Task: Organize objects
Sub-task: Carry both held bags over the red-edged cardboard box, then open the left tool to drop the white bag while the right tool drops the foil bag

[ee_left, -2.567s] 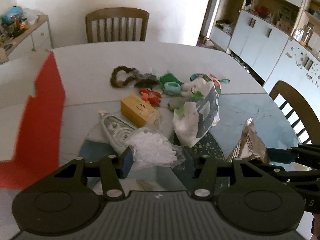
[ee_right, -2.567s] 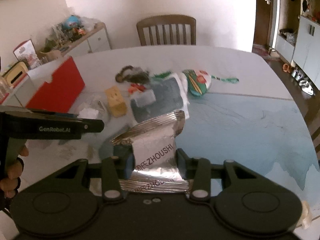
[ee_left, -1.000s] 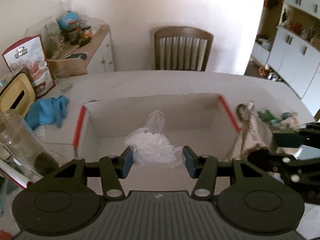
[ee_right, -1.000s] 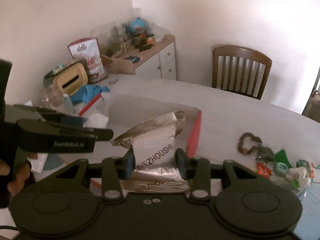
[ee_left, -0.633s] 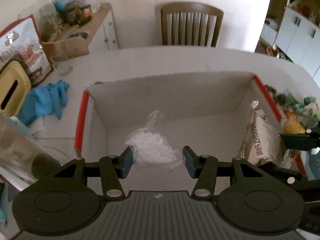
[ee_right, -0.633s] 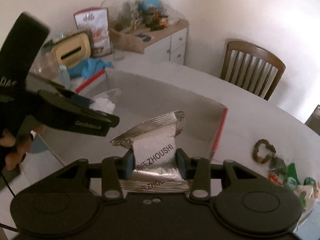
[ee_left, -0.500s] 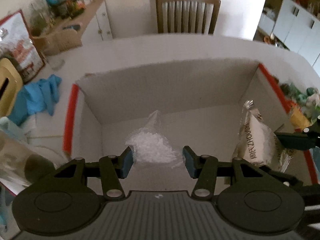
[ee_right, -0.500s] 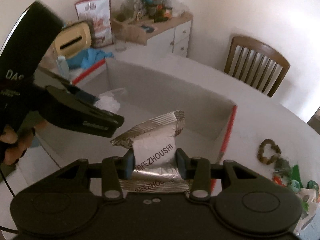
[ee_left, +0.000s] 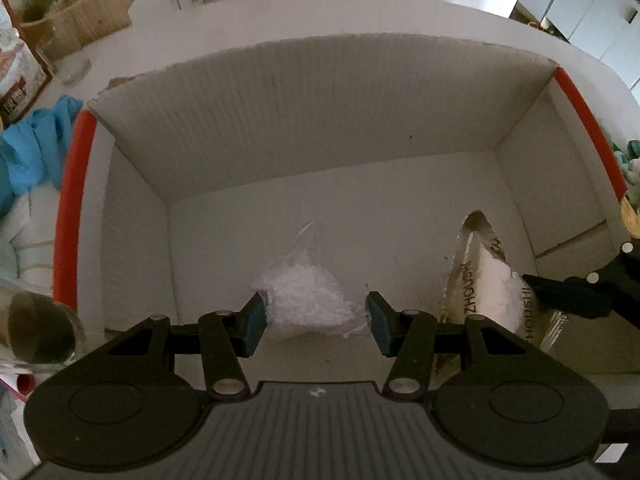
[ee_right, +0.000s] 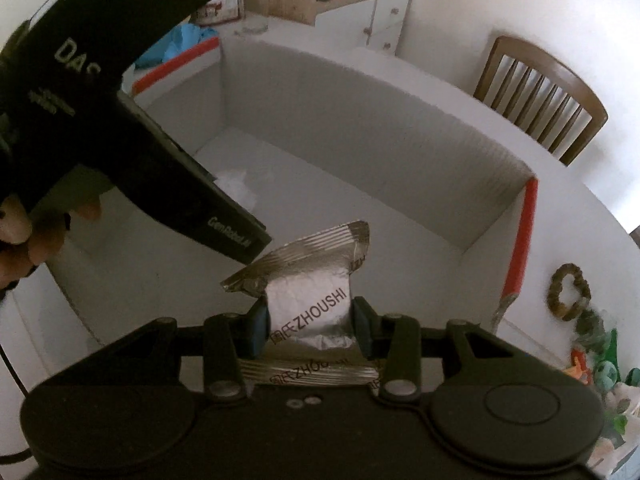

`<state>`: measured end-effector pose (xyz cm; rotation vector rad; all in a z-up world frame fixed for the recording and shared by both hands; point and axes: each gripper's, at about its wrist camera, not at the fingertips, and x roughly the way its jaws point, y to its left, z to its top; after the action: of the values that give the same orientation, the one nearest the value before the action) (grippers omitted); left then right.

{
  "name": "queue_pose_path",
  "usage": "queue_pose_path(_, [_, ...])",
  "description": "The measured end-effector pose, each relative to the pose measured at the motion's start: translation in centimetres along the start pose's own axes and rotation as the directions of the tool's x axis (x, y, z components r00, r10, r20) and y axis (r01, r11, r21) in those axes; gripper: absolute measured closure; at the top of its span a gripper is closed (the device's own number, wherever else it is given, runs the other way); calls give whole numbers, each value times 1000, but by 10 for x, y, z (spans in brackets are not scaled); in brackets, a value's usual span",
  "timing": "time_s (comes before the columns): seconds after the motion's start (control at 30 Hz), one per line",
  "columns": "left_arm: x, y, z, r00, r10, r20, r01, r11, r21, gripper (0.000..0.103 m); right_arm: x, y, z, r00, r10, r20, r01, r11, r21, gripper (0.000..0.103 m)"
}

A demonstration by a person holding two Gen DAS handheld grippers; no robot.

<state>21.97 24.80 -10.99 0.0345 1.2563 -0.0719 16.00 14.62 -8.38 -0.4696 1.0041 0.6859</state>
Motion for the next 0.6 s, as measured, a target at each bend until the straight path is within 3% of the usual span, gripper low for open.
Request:
queue_pose_path(0.23, [5, -1, 2, 998, -14, -64, 14, 1000, 3, 46, 8, 3, -1, 999, 5, -36, -5, 1000, 4, 62])
queue_pose_path(0.47, [1, -1, 0, 998, -23, -62, 22, 1000, -13, 35, 12, -3, 6, 999, 14, -41, -13, 1000, 20, 60])
queue_pose_path(0.6, [-5, 1, -2, 999, -31, -42, 30, 999, -30, 32, 6, -4, 3, 1000, 15, -15, -15, 1000, 13, 53])
